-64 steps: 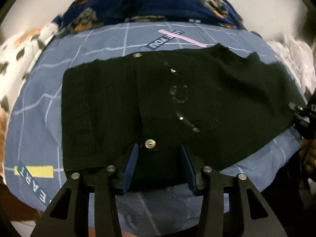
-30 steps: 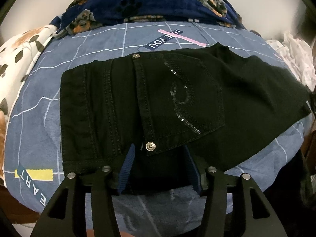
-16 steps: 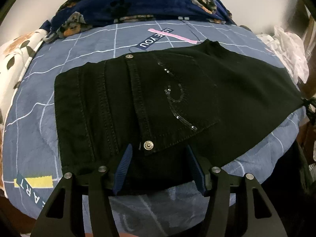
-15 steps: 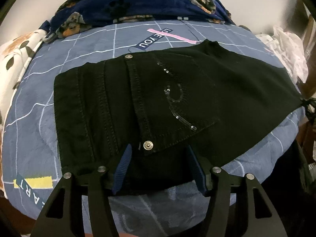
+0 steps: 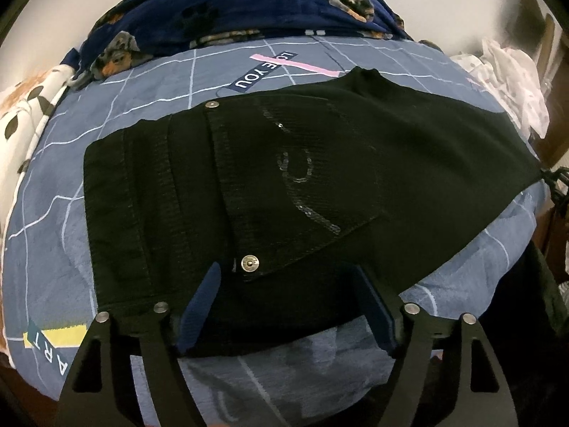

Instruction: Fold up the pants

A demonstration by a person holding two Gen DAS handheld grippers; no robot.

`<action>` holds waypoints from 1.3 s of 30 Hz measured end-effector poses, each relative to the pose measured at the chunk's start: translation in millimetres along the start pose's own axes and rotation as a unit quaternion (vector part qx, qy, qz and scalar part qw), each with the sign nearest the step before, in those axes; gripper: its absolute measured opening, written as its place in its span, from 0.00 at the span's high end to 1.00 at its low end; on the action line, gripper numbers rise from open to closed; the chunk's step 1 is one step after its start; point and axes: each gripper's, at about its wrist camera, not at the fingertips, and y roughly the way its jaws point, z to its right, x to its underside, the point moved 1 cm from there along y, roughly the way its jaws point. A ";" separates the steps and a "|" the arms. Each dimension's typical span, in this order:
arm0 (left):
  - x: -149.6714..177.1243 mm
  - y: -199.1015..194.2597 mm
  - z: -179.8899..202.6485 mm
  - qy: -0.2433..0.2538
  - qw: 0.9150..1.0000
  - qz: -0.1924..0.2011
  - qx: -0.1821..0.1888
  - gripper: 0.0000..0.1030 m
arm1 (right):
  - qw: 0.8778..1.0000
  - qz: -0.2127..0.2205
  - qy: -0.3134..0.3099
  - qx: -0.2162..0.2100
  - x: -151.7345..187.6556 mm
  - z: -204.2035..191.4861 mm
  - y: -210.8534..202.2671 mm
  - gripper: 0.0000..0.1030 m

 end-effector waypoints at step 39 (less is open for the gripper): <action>-5.5 -43.9 -54.6 -0.128 0.987 0.070 -0.068 0.24 | 0.561 -0.421 -0.712 -0.016 378.1 -307.8 334.9 0.69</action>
